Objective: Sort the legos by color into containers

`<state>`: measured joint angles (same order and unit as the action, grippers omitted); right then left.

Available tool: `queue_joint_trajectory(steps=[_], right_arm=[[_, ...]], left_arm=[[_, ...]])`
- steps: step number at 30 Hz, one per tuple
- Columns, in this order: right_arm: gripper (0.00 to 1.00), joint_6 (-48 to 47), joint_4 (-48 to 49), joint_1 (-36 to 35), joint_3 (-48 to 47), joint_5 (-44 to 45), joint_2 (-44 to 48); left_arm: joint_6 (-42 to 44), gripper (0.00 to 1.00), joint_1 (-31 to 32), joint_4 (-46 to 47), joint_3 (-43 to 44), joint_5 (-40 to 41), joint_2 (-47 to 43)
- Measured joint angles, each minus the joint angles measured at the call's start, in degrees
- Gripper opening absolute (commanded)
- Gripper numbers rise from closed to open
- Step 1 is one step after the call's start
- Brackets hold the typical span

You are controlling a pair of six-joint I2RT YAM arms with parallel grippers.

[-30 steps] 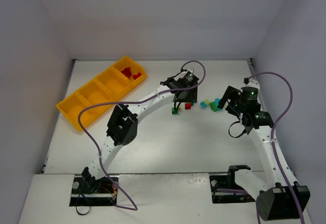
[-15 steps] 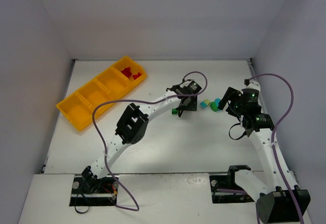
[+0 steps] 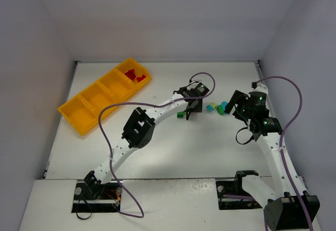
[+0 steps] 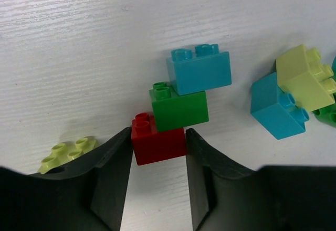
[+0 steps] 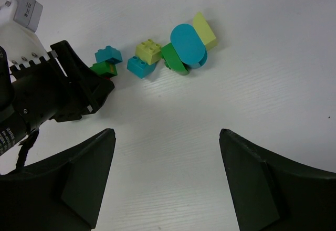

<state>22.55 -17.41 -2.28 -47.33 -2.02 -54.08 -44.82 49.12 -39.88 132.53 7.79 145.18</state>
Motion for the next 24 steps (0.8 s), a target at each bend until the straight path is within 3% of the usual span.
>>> queue_joint_trajectory(steps=[5, 7, 11, 18, 24], right_arm=[[0.77, 0.0, 0.0, 0.0, 0.0, 0.0, 0.0], [0.77, 0.0, 0.0, 0.0, 0.0, 0.0, 0.0], [0.77, -0.6, 0.0, 0.0, 0.0, -0.6, 0.0], [0.84, -4.4, -0.4, 0.0, -3.6, -7.3, -0.5], [0.85, -6.6, 1.4, 0.0, -8.7, -17.5, -2.8]], left_arm=[[1.1, 0.12, -0.1, 0.1, 0.1, 0.6, 0.1], [1.7, 0.08, -0.1, 0.2, 0.0, 0.9, 0.0], [5.1, 0.07, -0.1, 2.5, -4.6, 1.3, -2.5], [20.0, 0.07, -0.5, 7.1, -17.8, 1.0, -15.5], [32.0, 0.07, -4.5, 13.6, -22.7, -7.1, -27.8]])
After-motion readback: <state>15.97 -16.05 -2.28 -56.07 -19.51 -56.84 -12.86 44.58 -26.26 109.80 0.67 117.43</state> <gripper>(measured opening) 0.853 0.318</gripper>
